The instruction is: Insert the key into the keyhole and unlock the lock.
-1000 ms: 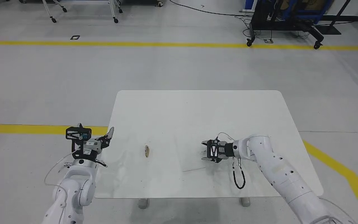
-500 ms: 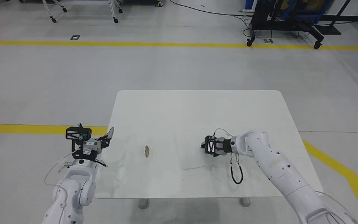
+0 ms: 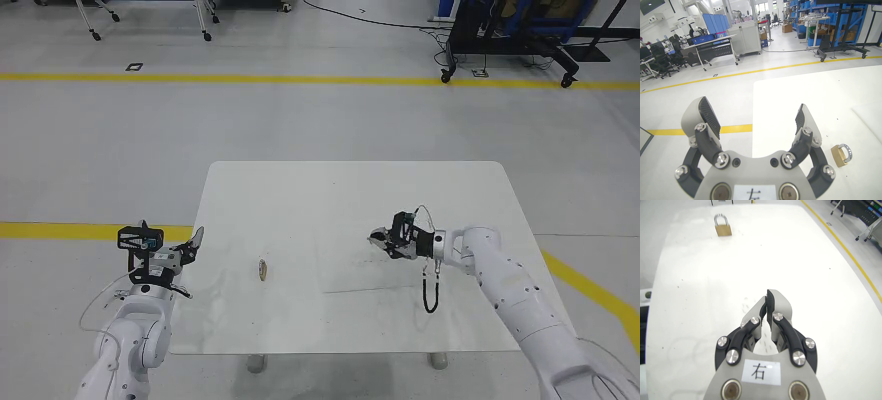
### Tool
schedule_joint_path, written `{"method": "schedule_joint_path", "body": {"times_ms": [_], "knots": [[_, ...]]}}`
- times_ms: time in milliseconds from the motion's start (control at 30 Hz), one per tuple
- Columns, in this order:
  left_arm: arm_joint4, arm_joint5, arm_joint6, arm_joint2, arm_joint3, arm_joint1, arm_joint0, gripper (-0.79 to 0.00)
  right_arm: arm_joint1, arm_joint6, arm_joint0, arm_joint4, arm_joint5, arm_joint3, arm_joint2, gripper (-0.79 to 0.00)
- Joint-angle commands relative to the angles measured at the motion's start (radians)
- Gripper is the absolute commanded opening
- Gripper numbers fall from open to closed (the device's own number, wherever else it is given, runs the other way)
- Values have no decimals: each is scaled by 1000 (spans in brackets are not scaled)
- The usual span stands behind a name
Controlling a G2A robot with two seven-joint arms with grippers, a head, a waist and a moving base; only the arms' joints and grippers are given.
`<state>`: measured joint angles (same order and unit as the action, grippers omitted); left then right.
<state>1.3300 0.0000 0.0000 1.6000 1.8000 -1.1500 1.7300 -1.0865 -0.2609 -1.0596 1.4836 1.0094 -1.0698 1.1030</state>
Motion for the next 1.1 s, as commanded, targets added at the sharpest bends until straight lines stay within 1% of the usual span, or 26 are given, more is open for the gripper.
{"method": "schedule_joint_path", "body": {"times_ms": [0, 100, 267, 300, 700, 767, 800, 833, 867, 967, 1067], "knots": [[0, 0, 0, 0, 0, 0, 0, 0, 3, -73, -19, -74, 3, 7, 13, -785], [0, 0, 0, 0, 0, 0, 0, 0, 9, -185, -44, -210, 3, 19, -9, -785], [0, 0, 0, 0, 0, 0, 0, 0, 41, -341, -54, -343, 3, 26, -93, -785], [0, 0, 0, 0, 0, 0, 0, 0, 48, -349, -50, -349, 3, 27, -107, -785], [-14, -7, 5, -1, 2, -1, -2, 0, 48, -349, -50, -349, 3, 27, -107, -785], [-38, -48, 5, -7, 3, -1, -12, 0, 42, -315, -61, -391, -18, 29, -115, -785], [-63, -77, -2, -18, 3, -2, -24, 0, 36, -307, -61, -427, -5, 26, -124, -785], [-107, -126, -11, -33, 3, -3, -39, 0, 30, -302, -59, -461, 3, 25, -137, -785], [-161, -199, -20, -53, 5, -4, -60, 0, 23, -298, -56, -497, 3, 25, -155, -785], [-286, -378, -74, -107, -24, -5, -140, 0, 5, -283, -37, -597, 3, 40, -210, -785], [-444, -536, -191, -175, -80, -8, -245, 0, -11, -286, -24, -710, 3, 40, -273, -785]]}}
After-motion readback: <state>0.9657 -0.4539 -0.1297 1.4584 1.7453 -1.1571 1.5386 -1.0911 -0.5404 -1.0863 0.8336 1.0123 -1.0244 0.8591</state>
